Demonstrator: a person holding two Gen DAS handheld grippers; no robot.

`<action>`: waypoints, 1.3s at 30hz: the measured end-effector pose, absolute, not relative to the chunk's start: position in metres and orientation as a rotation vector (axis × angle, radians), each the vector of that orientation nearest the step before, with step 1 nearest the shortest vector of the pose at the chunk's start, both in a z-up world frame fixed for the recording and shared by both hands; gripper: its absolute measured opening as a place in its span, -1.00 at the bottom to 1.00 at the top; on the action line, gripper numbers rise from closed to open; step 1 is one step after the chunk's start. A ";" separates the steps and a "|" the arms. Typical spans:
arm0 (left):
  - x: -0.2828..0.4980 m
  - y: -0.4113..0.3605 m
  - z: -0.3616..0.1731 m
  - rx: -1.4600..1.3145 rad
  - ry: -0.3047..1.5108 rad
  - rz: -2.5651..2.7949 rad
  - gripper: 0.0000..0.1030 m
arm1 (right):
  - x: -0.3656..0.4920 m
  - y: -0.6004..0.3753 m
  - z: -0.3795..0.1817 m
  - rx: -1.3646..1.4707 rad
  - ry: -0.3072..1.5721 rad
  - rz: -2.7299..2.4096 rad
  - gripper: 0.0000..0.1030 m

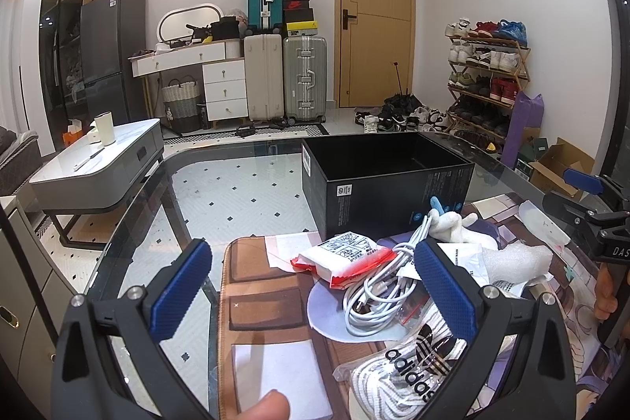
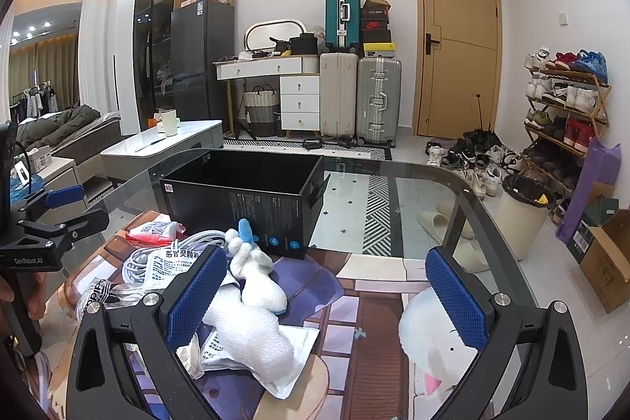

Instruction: Organize soft objects

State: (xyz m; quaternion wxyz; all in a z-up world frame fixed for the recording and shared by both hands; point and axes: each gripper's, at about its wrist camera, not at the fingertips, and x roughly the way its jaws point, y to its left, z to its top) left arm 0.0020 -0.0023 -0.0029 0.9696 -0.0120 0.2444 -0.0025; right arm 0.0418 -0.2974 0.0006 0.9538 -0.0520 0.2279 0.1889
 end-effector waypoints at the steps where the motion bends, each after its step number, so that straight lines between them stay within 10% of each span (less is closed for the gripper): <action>1: 0.002 -0.002 -0.003 -0.025 0.495 -0.005 1.00 | 0.042 -0.297 0.001 -0.105 0.462 0.385 0.99; 39: -0.003 -0.039 -0.010 0.116 0.765 -0.299 1.00 | 0.065 -0.262 -0.024 -0.268 0.753 0.706 0.93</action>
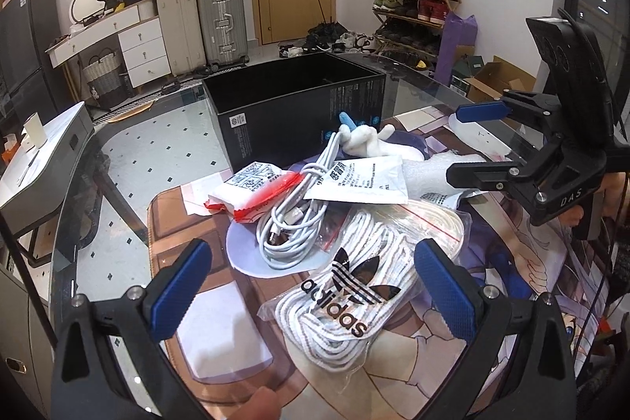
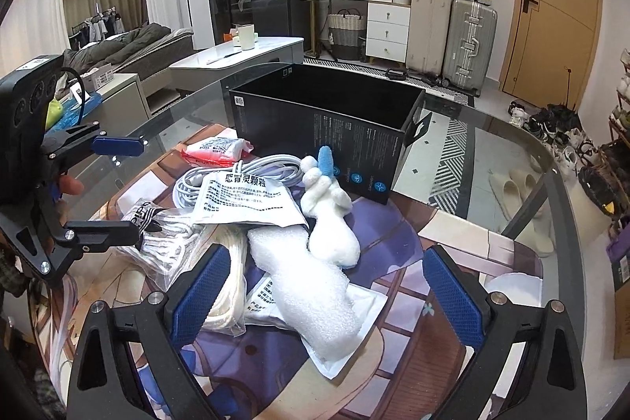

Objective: Organize soft objects
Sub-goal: 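Close the right gripper on the white foam item while the left gripper approaches the adidas lace bag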

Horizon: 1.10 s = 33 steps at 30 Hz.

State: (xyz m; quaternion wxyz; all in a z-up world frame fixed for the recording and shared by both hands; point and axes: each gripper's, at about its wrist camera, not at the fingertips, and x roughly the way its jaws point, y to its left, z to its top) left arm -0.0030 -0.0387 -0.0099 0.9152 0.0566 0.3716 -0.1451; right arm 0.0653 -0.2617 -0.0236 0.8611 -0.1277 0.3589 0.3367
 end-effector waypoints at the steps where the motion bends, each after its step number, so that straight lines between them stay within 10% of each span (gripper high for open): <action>1: -0.003 -0.039 -0.010 0.124 0.771 -0.309 1.00 | 0.066 -0.262 -0.024 -0.265 0.758 0.711 0.93; 24: 0.007 -0.054 -0.029 0.240 0.881 -0.466 1.00 | 0.084 -0.254 -0.044 -0.352 0.903 0.826 0.68; 33: 0.011 -0.052 -0.040 0.216 0.912 -0.473 1.00 | 0.092 -0.249 -0.046 -0.325 0.953 0.860 0.26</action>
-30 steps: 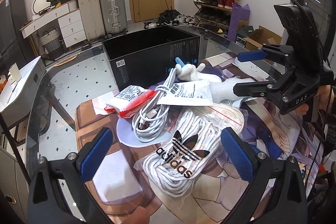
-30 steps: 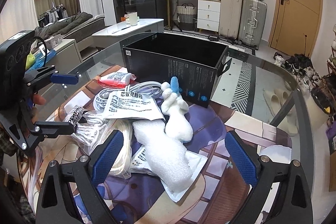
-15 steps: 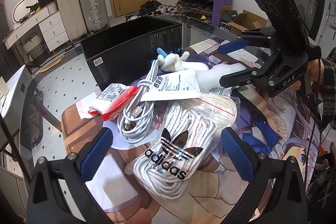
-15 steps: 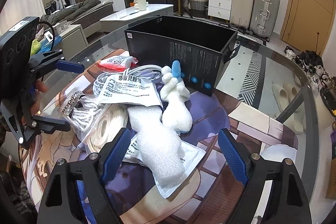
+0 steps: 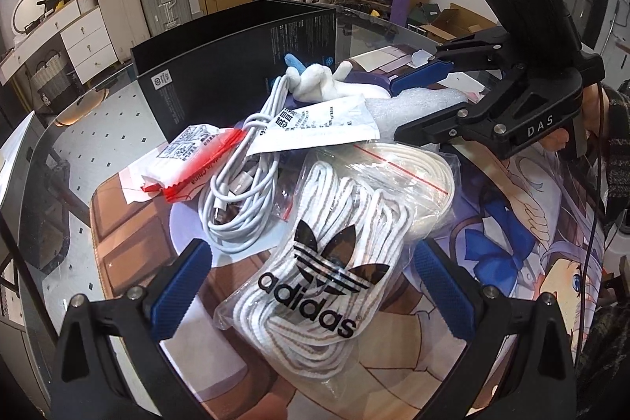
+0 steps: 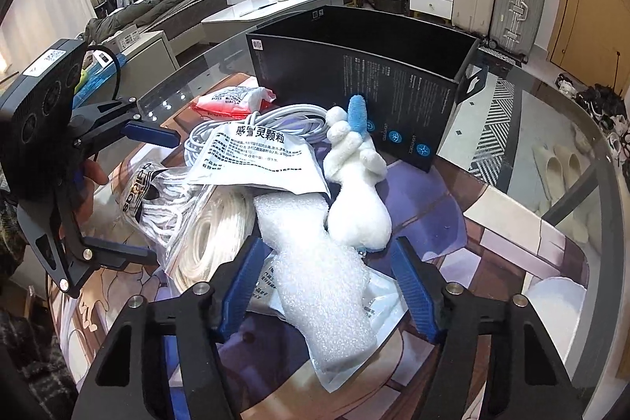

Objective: Organize soft objects
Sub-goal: 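Close the right gripper on the white foam item while the left gripper approaches the adidas lace bag, then grasp the clear adidas lace bag with the left gripper and lift it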

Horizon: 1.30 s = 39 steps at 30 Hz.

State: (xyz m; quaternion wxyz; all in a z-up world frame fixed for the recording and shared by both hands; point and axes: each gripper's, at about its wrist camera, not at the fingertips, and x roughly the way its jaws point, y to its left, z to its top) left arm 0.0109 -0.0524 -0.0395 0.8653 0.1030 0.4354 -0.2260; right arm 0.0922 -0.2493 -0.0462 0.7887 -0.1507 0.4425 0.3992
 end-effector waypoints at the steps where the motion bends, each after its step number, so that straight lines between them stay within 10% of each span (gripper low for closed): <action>1: 0.011 -0.052 -0.040 0.218 0.916 -0.472 1.00 | 0.092 -0.248 -0.047 -0.327 0.960 0.865 0.19; 28: 0.020 -0.052 -0.052 0.217 0.942 -0.467 0.99 | 0.078 -0.256 -0.034 -0.325 0.970 0.878 -0.19; 39: 0.004 -0.043 -0.044 0.215 0.927 -0.494 0.32 | 0.068 -0.263 -0.029 -0.328 0.980 0.870 -0.19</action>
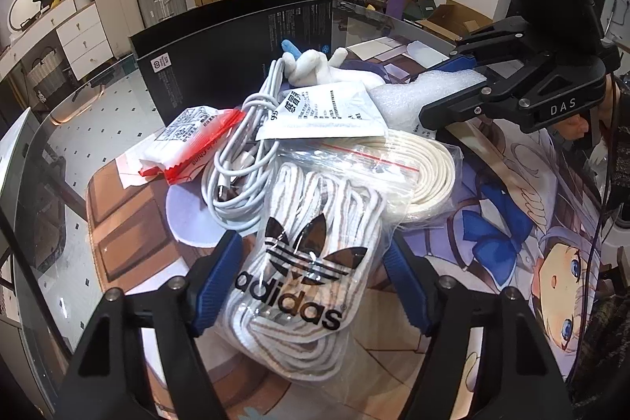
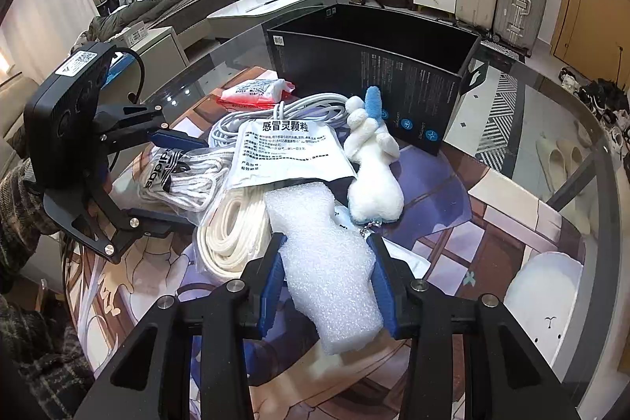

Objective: Organize soft objects
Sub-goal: 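Grasp the clear adidas lace bag with the left gripper and lift it, then carry the foam item and lace bag over the black box with both grippers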

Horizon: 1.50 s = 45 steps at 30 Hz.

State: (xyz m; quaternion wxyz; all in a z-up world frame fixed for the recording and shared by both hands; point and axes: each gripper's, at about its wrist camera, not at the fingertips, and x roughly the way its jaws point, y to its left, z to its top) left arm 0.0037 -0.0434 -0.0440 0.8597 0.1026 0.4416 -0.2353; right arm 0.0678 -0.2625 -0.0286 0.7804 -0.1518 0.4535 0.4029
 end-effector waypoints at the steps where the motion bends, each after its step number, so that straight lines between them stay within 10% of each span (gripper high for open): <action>1: 0.003 -0.043 -0.043 0.215 0.929 -0.498 0.28 | 0.067 -0.261 -0.029 -0.334 0.981 0.870 -0.19; 9: -0.005 -0.042 -0.035 0.171 0.948 -0.507 -0.20 | 0.067 -0.254 -0.034 -0.354 1.009 0.863 -0.21; 45: -0.005 -0.020 0.022 0.007 0.790 -0.162 -0.26 | 0.060 -0.260 0.025 -0.154 0.860 0.741 -0.22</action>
